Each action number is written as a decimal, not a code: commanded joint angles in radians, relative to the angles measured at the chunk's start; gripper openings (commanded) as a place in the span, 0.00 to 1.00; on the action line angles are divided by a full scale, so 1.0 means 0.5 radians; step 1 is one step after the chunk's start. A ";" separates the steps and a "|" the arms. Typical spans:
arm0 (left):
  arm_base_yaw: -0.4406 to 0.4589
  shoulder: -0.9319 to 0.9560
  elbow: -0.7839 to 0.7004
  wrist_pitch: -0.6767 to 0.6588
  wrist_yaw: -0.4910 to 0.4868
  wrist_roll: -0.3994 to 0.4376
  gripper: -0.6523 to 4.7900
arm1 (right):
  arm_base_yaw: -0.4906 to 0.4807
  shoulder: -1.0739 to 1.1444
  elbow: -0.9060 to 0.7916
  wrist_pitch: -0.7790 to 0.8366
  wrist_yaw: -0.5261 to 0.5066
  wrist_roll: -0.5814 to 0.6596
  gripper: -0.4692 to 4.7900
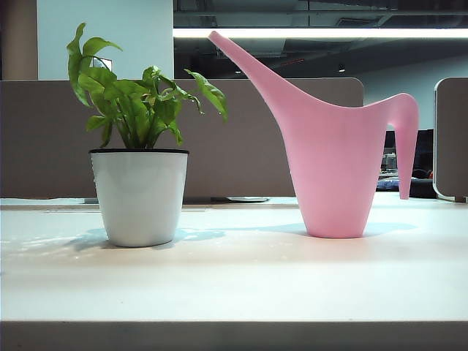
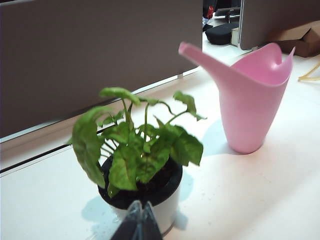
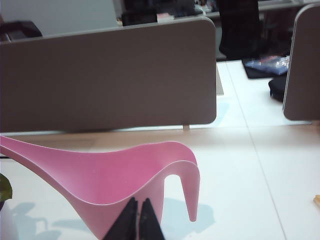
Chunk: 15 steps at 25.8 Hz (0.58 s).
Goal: Pick up the watering can from the table, water the potted plant, and put the can back.
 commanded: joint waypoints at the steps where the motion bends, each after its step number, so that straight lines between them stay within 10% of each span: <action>1: 0.005 -0.177 -0.220 0.339 -0.005 -0.008 0.11 | 0.026 -0.122 -0.101 0.000 0.009 0.006 0.13; 9: 0.005 -0.332 -0.465 0.416 -0.265 -0.255 0.11 | 0.043 -0.375 -0.231 -0.256 0.014 0.106 0.18; 15: 0.005 -0.338 -0.698 0.644 -0.258 -0.249 0.11 | 0.042 -0.493 -0.552 0.216 0.059 -0.092 0.11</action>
